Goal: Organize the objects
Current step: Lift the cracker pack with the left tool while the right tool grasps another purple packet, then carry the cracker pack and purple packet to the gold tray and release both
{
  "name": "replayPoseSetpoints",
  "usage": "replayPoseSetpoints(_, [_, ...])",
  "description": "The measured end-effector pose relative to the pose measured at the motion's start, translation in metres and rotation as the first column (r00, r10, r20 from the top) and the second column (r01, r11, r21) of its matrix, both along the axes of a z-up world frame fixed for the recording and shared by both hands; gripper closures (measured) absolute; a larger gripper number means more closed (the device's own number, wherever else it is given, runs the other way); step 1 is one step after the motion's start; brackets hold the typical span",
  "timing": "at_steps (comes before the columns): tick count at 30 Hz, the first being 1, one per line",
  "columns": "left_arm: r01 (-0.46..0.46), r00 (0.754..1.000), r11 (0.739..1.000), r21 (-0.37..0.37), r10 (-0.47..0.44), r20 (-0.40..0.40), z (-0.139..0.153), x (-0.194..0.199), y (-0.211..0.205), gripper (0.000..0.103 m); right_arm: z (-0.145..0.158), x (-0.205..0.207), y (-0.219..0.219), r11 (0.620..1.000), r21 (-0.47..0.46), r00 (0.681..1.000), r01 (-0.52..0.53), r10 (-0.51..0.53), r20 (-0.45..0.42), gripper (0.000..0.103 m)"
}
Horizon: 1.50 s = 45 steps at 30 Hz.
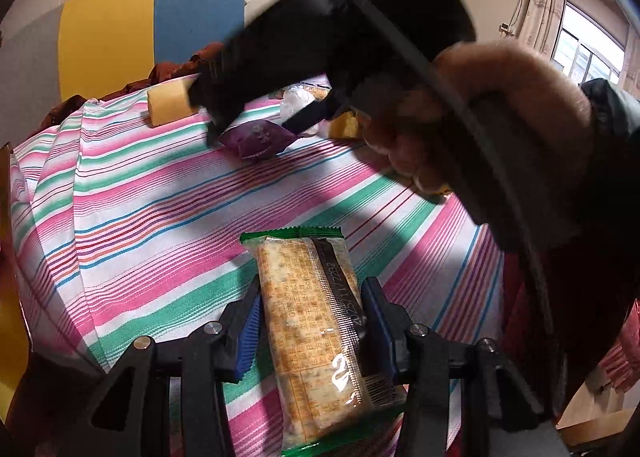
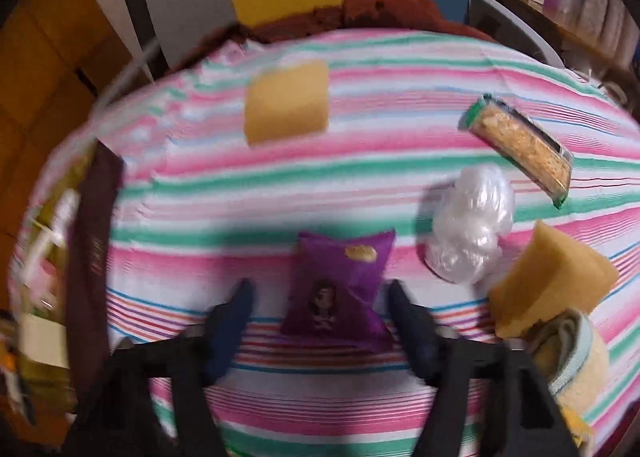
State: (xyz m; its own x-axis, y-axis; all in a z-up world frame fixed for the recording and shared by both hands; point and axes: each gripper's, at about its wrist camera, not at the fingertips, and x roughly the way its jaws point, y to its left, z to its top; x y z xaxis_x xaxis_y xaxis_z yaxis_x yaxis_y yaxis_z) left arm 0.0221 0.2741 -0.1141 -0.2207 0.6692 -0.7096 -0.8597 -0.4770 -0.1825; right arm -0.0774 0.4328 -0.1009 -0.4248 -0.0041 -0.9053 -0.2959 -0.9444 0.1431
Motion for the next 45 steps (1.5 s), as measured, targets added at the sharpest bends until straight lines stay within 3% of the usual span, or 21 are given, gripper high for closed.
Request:
replayPoseSetpoints(2, [0.0,1.0,1.0,0.0,0.0,-0.008,0.0,0.001,0.0,0.055,-0.001,0.001,-0.002,0.999,0.032,1.0,-0.017,0.017,0.006,0.053])
replayPoseSetpoints(6, [0.004,1.0,1.0,-0.01,-0.004,-0.015,0.0,0.001,0.001,0.055,0.004,0.003,0.0,0.999,-0.001,0.999,-0.032,0.032,-0.025,0.056])
replayPoseSetpoints(13, [0.009,1.0,0.999,-0.038,-0.01,-0.025,0.003,0.001,0.004,0.059,0.022,0.011,0.005,0.998,-0.055,0.993,-0.031,0.025,-0.114,0.056])
replayPoseSetpoints(17, [-0.008,1.0,0.998,-0.056,0.009,0.015,0.01,-0.004,0.0,0.06,0.04,0.014,0.008,0.995,-0.096,0.981,-0.027,0.008,-0.192,0.056])
replayPoseSetpoints(24, [-0.069,0.998,0.997,-0.015,0.069,0.003,0.05,0.003,-0.025,0.06,0.063,0.029,0.026,0.983,-0.182,0.948,-0.002,-0.056,-0.312,0.056])
replayPoseSetpoints(30, [-0.165,0.986,0.985,0.053,0.166,-0.011,0.088,-0.002,-0.066,0.06,0.065,0.027,0.004,0.987,-0.14,0.948,-0.079,0.031,-0.316,0.056])
replayPoseSetpoints(34, [-0.276,0.96,0.957,0.093,0.278,-0.015,0.107,-0.015,-0.101,0.06,0.064,0.027,-0.006,0.985,-0.136,0.948,-0.106,0.059,-0.314,0.056])
replayPoseSetpoints(37, [-0.373,0.927,0.922,0.105,0.375,-0.007,0.115,-0.03,-0.131,0.06,0.064,0.03,-0.017,0.982,-0.136,0.947,-0.129,0.082,-0.309,0.056])
replayPoseSetpoints(42, [-0.524,0.848,0.844,0.115,0.53,-0.024,0.123,-0.063,-0.185,0.06,0.076,0.041,-0.053,0.963,-0.177,0.929,-0.204,0.134,-0.344,0.056])
replayPoseSetpoints(45, [-0.595,0.799,0.8,0.075,0.599,-0.054,0.121,-0.088,-0.206,0.06,0.081,0.04,-0.09,0.947,-0.176,0.917,-0.27,0.197,-0.347,0.056])
